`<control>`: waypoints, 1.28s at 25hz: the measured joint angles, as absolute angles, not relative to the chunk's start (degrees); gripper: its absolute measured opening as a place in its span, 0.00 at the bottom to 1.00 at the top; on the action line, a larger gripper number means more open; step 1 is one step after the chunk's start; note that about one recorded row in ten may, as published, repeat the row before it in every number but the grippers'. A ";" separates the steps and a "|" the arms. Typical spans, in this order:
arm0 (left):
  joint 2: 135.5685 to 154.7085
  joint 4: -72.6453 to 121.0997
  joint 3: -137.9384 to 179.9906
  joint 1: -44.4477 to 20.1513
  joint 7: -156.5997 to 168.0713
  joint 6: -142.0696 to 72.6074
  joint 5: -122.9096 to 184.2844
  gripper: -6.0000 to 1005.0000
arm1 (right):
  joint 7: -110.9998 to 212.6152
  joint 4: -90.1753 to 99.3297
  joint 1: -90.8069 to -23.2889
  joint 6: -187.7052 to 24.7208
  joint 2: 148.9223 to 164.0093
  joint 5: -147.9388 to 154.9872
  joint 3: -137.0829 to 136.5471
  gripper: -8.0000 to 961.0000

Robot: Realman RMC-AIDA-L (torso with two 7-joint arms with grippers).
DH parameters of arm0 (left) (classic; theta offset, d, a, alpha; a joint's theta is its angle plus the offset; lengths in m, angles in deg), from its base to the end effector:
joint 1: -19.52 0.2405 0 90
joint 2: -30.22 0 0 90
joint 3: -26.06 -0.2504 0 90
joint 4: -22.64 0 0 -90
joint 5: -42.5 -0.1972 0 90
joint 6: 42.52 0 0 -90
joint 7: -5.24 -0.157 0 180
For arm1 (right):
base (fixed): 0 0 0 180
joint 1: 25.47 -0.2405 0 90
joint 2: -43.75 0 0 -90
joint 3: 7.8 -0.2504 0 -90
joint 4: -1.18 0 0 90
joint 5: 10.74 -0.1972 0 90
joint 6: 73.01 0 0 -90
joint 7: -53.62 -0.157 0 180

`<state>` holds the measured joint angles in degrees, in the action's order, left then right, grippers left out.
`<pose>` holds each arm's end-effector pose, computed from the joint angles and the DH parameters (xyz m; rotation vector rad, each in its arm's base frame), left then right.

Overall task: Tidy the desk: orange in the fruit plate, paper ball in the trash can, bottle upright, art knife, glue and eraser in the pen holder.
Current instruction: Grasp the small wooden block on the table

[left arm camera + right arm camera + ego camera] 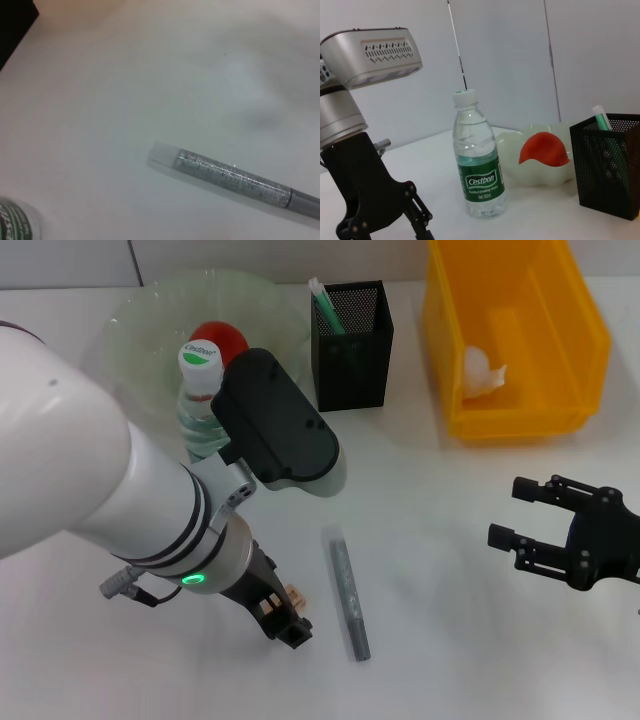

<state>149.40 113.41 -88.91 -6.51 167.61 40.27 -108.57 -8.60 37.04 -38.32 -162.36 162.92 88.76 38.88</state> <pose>-0.1577 0.2623 -0.0869 -2.7182 -0.6144 0.6790 0.3019 0.2491 -0.0087 -2.5373 0.5696 0.7739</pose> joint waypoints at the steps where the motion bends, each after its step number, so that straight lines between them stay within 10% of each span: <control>1: 149.40 113.35 -88.95 -6.60 167.59 40.27 -108.58 0.83 | -8.59 37.04 -38.33 -162.35 162.90 88.75 38.89 0.75; 32: 149.40 110.10 -93.51 -9.95 168.64 39.96 -109.06 0.52 | -3.13 36.98 -39.18 -168.25 162.50 97.10 38.42 0.75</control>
